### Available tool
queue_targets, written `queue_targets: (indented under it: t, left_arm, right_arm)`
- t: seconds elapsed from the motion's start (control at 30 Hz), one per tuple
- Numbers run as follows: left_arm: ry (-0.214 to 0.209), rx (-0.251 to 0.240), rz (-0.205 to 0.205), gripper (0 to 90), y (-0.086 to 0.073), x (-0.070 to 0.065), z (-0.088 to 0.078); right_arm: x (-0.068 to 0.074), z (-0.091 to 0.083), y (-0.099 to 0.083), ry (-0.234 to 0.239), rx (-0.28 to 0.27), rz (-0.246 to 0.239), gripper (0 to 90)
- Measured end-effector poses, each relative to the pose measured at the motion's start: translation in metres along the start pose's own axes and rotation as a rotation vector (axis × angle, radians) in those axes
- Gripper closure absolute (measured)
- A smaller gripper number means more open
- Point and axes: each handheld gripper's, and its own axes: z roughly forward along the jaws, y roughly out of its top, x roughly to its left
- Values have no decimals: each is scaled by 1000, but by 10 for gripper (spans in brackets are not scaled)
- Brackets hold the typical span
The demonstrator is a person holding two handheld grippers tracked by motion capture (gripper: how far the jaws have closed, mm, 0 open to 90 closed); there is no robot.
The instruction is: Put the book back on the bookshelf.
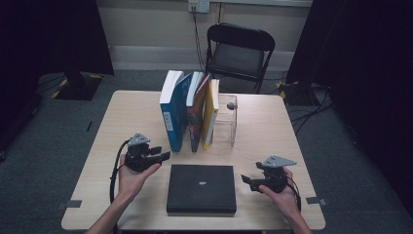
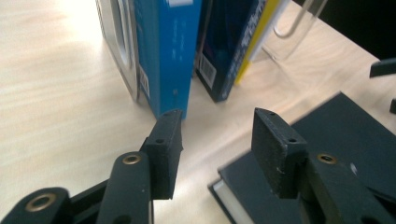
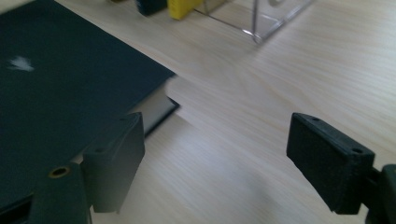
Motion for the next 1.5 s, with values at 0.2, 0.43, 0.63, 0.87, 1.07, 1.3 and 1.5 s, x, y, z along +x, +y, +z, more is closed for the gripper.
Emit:
queue_targets:
  t: [0.2,0.43,0.63,0.87,1.07,1.3,1.5]
  left_arm:
    - [-14,28,1,505,-14,1,0]
    - [-46,78,18,475,-15,0,17]
    - [-60,127,73,432,-19,-6,33]
    - [-75,121,67,432,-20,-5,45]
    - [-84,114,58,417,-14,-4,49]
    - [-120,132,69,413,-17,-9,60]
    - [-159,129,73,414,-18,-11,63]
  right_arm:
    - [29,-4,7,69,-24,-27,184]
    - [57,-4,-1,173,3,-51,161]
    - [66,-5,-10,211,55,-74,170]
    - [73,0,-14,241,87,-97,150]
    - [79,1,-15,216,96,-142,108]
    - [80,2,-17,210,96,-158,107]
    - [82,3,-17,196,97,-194,99]
